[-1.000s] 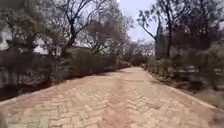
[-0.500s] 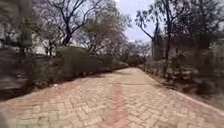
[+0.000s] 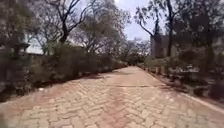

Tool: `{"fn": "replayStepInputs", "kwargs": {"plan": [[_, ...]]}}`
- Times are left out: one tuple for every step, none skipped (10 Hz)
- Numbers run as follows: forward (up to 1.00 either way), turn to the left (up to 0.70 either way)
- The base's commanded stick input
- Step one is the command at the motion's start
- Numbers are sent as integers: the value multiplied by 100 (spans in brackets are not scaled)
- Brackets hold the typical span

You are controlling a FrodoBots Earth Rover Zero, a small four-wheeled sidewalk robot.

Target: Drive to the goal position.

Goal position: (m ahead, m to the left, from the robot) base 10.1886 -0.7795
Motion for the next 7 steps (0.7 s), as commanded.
{"fn": "replayStepInputs", "kwargs": {"plan": [[100,0],[100,0],[100,-5],[100,-16],[100,-25],[100,-25],[100,-25]]}}
